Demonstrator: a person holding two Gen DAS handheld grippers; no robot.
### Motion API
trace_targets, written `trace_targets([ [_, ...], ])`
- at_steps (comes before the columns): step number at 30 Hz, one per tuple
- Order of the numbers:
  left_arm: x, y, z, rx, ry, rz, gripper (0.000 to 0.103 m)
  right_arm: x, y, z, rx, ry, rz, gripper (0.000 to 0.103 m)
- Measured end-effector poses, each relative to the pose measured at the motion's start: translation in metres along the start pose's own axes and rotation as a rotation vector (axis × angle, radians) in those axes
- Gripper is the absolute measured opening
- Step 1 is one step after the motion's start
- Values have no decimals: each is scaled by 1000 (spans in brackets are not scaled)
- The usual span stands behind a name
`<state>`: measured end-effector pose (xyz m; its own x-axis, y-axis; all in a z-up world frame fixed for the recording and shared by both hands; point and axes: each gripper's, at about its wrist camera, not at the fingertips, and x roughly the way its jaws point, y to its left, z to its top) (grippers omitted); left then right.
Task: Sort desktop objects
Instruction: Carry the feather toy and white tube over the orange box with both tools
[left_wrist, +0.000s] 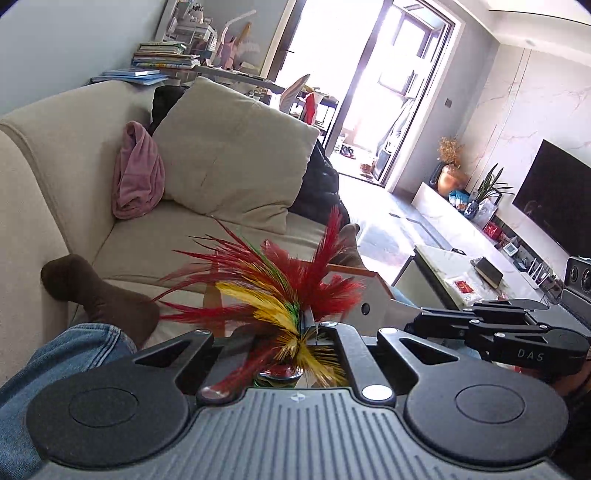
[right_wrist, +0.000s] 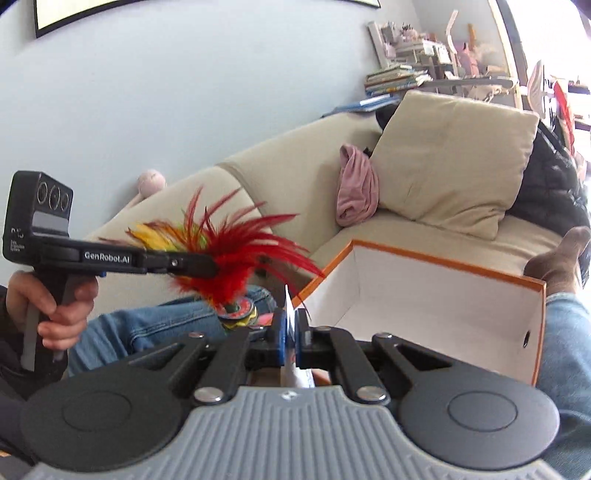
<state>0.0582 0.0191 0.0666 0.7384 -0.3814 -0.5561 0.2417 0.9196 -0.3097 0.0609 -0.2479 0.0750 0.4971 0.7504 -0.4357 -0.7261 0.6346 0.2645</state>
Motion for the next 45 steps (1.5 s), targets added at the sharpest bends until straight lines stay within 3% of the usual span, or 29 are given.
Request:
trace_targets([
  [5,24,-5,10,1,5,-19,4,4,-16,19,-44,-20,-51,4],
  [14,70,1,9,-14,81,-30,4,50,-55,18,-90,48,-89,4],
  [18,87,4,6,-23,118,-43,3,66,-76,16,-142,74,-48,4],
  [22,102,9,4,-50,141,-37,3,75,-90,16,-110,98,1,4],
  [27,111,16,1,-67,162,-16,3,86,-91,12,-18,103,98,4],
  [32,116,23,-3,-81,181,-4,3,106,-85,-2,-28,184,157,4],
  [45,128,18,-24,-81,241,-16,3,113,-78,-24,-118,341,181,2],
])
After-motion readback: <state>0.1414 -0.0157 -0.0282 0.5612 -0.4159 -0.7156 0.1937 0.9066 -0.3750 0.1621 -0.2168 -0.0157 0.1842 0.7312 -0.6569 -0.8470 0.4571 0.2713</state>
